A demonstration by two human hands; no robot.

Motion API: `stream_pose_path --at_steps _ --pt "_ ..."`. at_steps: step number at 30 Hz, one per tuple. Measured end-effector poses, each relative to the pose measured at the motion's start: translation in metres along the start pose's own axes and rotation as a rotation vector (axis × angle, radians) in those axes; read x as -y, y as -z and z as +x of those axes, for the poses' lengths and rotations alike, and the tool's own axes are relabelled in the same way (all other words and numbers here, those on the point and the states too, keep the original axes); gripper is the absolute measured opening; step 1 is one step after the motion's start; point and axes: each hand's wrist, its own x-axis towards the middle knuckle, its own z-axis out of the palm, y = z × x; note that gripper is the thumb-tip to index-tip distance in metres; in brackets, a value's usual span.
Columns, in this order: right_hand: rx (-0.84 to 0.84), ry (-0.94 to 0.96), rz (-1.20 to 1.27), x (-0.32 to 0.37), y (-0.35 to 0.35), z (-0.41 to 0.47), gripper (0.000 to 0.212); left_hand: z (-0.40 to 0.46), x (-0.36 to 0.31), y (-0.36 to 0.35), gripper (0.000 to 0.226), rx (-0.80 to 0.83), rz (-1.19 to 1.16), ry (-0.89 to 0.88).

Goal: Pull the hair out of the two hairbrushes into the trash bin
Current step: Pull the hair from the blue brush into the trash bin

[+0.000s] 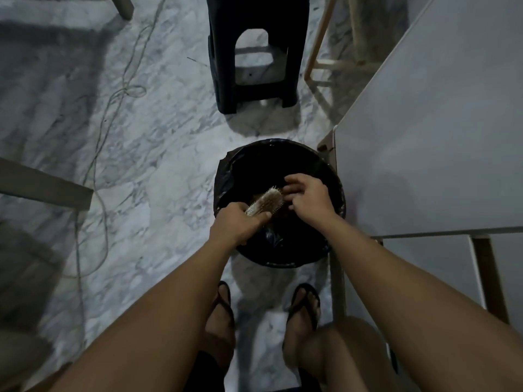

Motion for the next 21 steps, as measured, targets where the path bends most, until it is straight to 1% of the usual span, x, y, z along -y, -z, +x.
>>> stream_pose_path --at_steps 2,5,7,9,10,12,15,17,19,20,21 --pt "0.045 0.006 -0.001 -0.013 -0.006 0.005 0.054 0.007 0.009 -0.012 0.044 -0.011 -0.053 0.013" --pt "0.12 0.085 -0.124 -0.029 -0.009 0.002 0.067 0.013 0.015 -0.026 0.048 -0.009 -0.209 0.075" --pt "0.138 0.112 -0.167 -0.039 -0.012 0.0 0.075 0.015 0.016 -0.031 0.048 -0.022 -0.322 0.107" --pt "0.149 0.126 -0.145 -0.048 -0.017 -0.003 0.084 0.013 0.015 -0.037 0.047 -0.02 -0.405 0.113" --pt "0.147 0.139 -0.13 -0.051 -0.02 -0.004 0.085 0.011 0.015 -0.04 0.048 -0.007 -0.428 0.112" --pt "0.095 0.17 -0.134 -0.056 -0.023 -0.007 0.075 0.008 0.017 -0.046 0.046 0.026 -0.447 0.108" --pt "-0.074 0.183 -0.158 -0.066 -0.02 -0.009 0.041 0.004 0.019 -0.051 0.04 0.095 -0.452 0.115" --pt "-0.114 0.133 -0.133 -0.067 -0.014 -0.007 0.023 0.003 0.011 -0.047 0.029 0.132 -0.43 0.095" --pt "-0.095 0.081 -0.087 -0.063 -0.006 -0.002 0.014 0.004 0.002 -0.042 0.019 0.164 -0.396 0.052" --pt "-0.089 0.082 -0.094 -0.058 -0.001 0.003 0.013 0.006 -0.002 -0.04 0.021 0.172 -0.373 0.028" --pt "-0.08 0.089 -0.109 -0.054 0.004 0.007 0.013 0.008 -0.004 -0.04 0.028 0.162 -0.357 0.008"
